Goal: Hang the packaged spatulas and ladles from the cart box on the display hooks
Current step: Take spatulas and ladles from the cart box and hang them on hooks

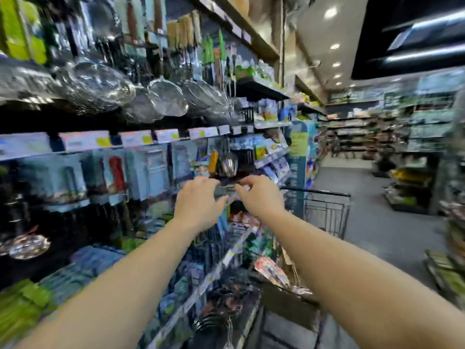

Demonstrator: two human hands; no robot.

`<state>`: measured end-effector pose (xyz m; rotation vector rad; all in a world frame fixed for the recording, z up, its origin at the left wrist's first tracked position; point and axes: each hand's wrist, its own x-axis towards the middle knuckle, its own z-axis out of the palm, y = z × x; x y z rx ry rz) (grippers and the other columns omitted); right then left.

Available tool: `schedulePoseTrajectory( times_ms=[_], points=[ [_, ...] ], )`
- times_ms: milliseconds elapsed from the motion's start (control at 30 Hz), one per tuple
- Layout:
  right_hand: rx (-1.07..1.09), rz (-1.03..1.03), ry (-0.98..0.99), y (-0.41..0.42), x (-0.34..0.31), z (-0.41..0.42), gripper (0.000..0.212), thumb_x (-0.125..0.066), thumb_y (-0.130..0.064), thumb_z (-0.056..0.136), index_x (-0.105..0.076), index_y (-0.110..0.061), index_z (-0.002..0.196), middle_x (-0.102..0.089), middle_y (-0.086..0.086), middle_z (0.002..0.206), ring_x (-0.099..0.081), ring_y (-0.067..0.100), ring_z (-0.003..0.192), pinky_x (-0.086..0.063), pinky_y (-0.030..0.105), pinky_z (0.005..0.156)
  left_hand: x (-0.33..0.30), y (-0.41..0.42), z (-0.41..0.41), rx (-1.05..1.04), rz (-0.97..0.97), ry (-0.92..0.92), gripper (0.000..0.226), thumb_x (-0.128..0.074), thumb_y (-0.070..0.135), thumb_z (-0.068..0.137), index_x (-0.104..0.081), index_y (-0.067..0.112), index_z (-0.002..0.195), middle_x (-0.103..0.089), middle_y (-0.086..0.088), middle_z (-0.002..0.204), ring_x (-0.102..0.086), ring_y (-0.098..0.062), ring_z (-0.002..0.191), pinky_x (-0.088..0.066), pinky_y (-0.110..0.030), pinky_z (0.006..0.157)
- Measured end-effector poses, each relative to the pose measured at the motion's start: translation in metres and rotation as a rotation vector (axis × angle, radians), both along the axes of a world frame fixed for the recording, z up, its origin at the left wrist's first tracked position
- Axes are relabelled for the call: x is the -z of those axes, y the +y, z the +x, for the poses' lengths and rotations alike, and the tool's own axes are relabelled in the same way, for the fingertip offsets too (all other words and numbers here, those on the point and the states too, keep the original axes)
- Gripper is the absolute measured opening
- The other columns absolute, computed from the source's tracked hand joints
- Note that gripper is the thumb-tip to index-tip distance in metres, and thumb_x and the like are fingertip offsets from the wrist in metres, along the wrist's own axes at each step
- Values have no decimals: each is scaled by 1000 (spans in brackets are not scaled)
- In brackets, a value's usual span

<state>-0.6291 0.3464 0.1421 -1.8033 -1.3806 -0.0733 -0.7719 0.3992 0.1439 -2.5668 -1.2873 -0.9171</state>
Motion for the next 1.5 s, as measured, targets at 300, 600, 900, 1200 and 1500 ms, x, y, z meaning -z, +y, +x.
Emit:
schedulePoseTrajectory(
  times_ms=[300,600,900,1200,1500],
  points=[
    [277,-293,-69,-7,125,171,43,-53,-51,90,-63,-26,123,-65,2,119,-60,25,110,-53,39,88,125,37,179,117,-186,307,49,-46,54,90,-52,21,125,-54,-6,123,-48,-27,116,-46,-40,93],
    [363,-457,-66,102,205,287,44,-47,-54,91,-65,-24,119,-64,5,115,-60,27,104,-54,40,84,200,157,305,212,-285,372,49,-44,52,91,-52,20,127,-52,-5,127,-45,-27,119,-41,-41,95],
    [378,-664,46,204,263,380,47,-49,-56,89,-61,-26,122,-62,3,118,-59,25,108,-53,41,88,274,265,410,290,-447,438,49,-46,53,89,-52,22,127,-53,-4,122,-47,-26,116,-42,-42,96],
    [211,-798,119,280,334,440,44,-47,-51,91,-61,-24,122,-61,5,118,-59,26,106,-52,42,89,348,321,449,200,-574,501,50,-44,54,89,-51,23,128,-54,-3,124,-46,-27,118,-39,-42,97],
    [34,-912,148,339,416,537,37,-47,-53,90,-65,-27,109,-61,0,108,-59,23,101,-51,36,82,420,353,514,-24,-774,492,48,-39,54,91,-49,27,130,-50,-2,133,-43,-25,125,-36,-39,100]
  ],
)
